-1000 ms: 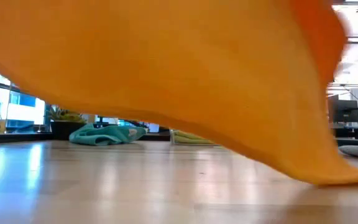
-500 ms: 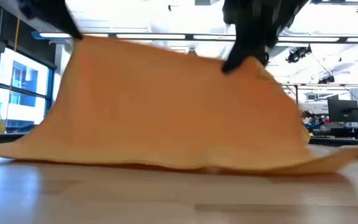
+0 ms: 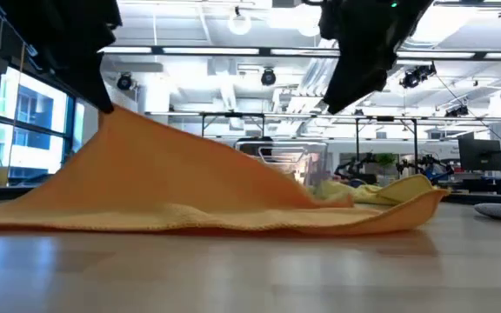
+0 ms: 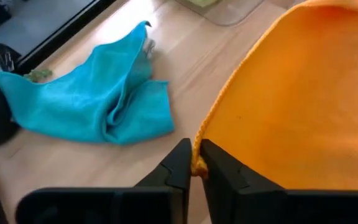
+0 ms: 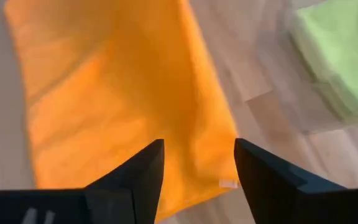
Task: Fold microfiber towels
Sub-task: Fold the orange microfiber cloth
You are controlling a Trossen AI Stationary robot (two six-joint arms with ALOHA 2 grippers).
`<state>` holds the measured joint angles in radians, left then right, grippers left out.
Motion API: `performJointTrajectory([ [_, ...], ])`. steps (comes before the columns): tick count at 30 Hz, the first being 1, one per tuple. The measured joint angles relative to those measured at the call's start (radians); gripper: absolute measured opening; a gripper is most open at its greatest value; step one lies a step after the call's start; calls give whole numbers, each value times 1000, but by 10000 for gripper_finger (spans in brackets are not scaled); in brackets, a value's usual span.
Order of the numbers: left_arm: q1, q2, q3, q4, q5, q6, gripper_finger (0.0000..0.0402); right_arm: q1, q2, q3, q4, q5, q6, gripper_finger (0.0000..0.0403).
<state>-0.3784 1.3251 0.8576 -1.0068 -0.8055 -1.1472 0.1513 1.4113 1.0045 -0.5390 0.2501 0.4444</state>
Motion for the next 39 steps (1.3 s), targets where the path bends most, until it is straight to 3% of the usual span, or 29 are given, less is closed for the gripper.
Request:
performJointTrajectory([
  [4, 3, 0, 17, -2, 27, 60, 71, 79, 7, -57, 95, -8, 2, 151],
  [11, 3, -40, 55, -67, 76, 153, 121, 174, 18, -234, 389, -7, 108, 18],
  [15, -32, -54, 55, -36, 162, 231, 107, 214, 74, -314, 559, -14, 171, 17],
  [19, -84, -37, 55, 28, 232, 290, 67, 233, 176, -321, 605, -14, 205, 19],
  [24, -141, -2, 55, 97, 247, 302, 12, 246, 281, -282, 572, -47, 204, 2],
  [28, -175, 25, 55, 105, 255, 297, 6, 261, 286, -263, 492, -71, 207, 2],
  [33, -193, 55, 55, 111, 247, 311, 1, 264, 208, -262, 266, -77, 236, 1],
  [39, -138, 129, 55, 209, 235, 437, 0, 247, 43, -265, 69, 41, 306, 0],
])
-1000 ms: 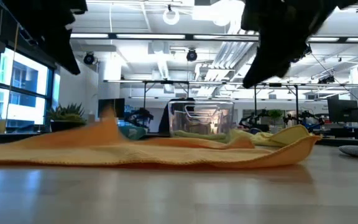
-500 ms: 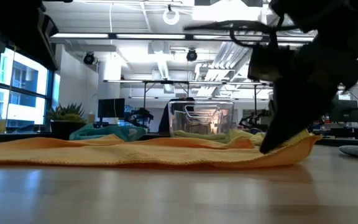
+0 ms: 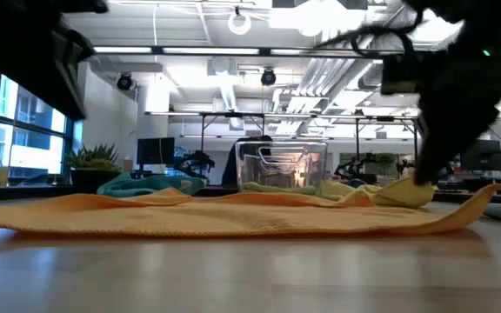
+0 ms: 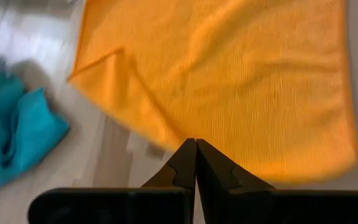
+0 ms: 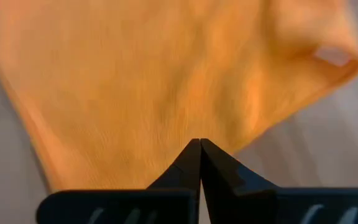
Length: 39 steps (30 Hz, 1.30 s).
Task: Fold microfiber towels
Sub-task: Fold the orange microfiber cloth
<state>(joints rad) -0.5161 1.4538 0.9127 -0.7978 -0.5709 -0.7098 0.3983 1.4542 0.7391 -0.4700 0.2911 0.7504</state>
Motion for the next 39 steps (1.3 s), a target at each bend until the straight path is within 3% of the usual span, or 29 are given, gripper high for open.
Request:
performJointTrajectory([
  [4, 60, 46, 0, 108, 8, 164, 0, -1, -65, 1, 122, 86, 61, 0],
  [8, 115, 44, -32, 237, 24, 306, 0, -6, -6, 1, 317, 125, 78, 0],
  [12, 209, -35, -184, 509, 188, 412, 0, -27, 104, 0, 505, 146, 64, 0],
  [16, 334, -99, -282, 631, 297, 523, 0, -56, 204, 17, 603, 157, 109, 0],
  [23, 637, -87, -292, 655, 407, 775, 0, -100, 394, 128, 563, 135, 168, 0],
  [27, 754, -41, -293, 674, 472, 869, 0, -113, 433, 186, 485, 110, 165, 0],
  [33, 800, 36, -296, 692, 539, 951, 0, -138, 426, 198, 429, 45, 119, 0],
  [39, 791, 124, -291, 686, 573, 940, 0, -168, 413, 198, 396, -5, 47, 0],
])
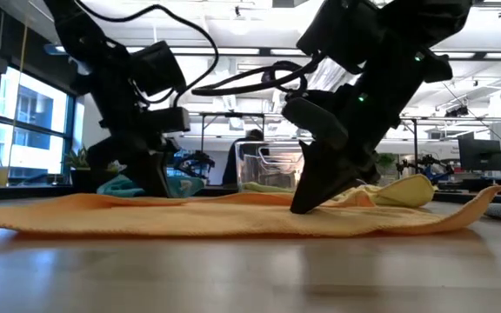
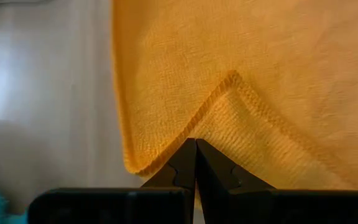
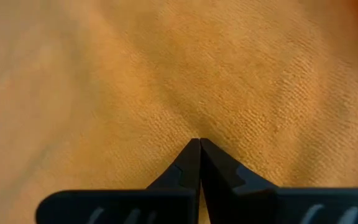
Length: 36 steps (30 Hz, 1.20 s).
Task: Fold microfiber towels
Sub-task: Fold the orange microfiber cloth
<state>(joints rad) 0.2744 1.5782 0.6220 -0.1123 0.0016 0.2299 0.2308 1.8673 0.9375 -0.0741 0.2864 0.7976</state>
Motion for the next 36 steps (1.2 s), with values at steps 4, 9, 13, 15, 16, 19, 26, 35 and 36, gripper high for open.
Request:
performJointTrajectory([
  [4, -38, 1, 2, -43, -5, -46, 0, -25, -42, -3, -95, -3, -61, 0],
  [9, -138, -33, 0, -120, -5, -171, 0, -53, -101, -4, -243, 21, -148, 0],
  [13, -272, -53, -29, -107, -7, -318, 0, -68, -132, -4, -303, 24, -242, 0],
  [15, -345, -63, -67, -43, -9, -410, 0, -75, -147, -4, -319, 24, -280, 0],
  [16, -383, -66, -84, -12, -24, -471, 0, -77, -155, -4, -323, 24, -292, 0],
  [19, -498, -65, -111, 70, -79, -631, 0, -81, -184, -4, -324, 29, -315, 0],
  [26, -651, -71, -83, 202, -85, -751, 0, -49, -200, -4, -144, -91, -303, 0],
  [35, -512, -122, -17, 167, -165, -595, 0, -8, -90, -4, -153, -2, -54, 0],
  [36, -481, -115, -17, 169, -165, -566, 0, -10, -77, -4, -147, 1, -53, 0],
])
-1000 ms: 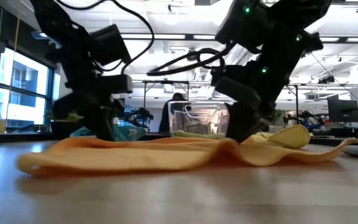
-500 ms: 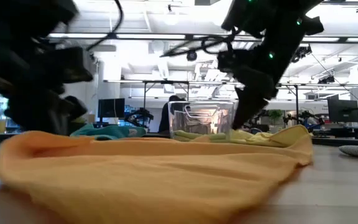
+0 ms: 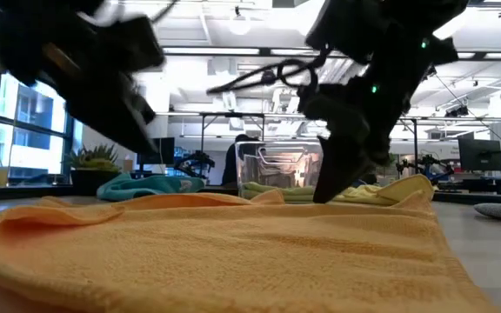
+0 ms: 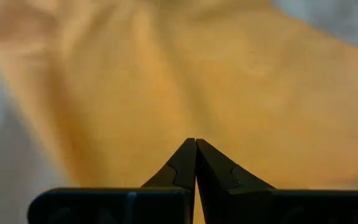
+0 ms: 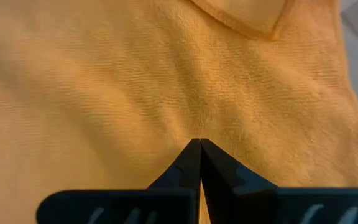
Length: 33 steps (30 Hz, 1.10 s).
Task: Fold microfiber towels
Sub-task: Fold the orange microfiber cloth
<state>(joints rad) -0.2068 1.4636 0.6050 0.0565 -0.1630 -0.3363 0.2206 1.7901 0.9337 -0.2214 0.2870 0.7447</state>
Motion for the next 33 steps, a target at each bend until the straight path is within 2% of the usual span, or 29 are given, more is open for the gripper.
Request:
performJointTrajectory([
  [4, 106, 54, 2, 99, 41, 104, 0, -4, 35, 0, 30, 13, -21, 0],
  [10, 192, 165, 17, 192, 111, 197, 0, -4, 42, 1, 59, 19, -73, 0],
  [15, 241, 235, 26, 187, 56, 208, 0, -4, 42, 0, 71, 0, -98, 0],
  [22, 288, 202, 26, 164, -40, 172, 0, 0, 39, 0, 51, -3, -143, 0],
  [28, 323, 171, 27, 64, -135, 139, 0, 11, 37, 2, 22, 1, -182, 0],
  [30, 330, 171, 23, 52, -115, 143, 0, 16, 37, 2, 21, 3, -196, 0],
  [33, 312, 166, 17, 96, -10, 159, 0, 16, 37, 2, 20, 5, -204, 0],
])
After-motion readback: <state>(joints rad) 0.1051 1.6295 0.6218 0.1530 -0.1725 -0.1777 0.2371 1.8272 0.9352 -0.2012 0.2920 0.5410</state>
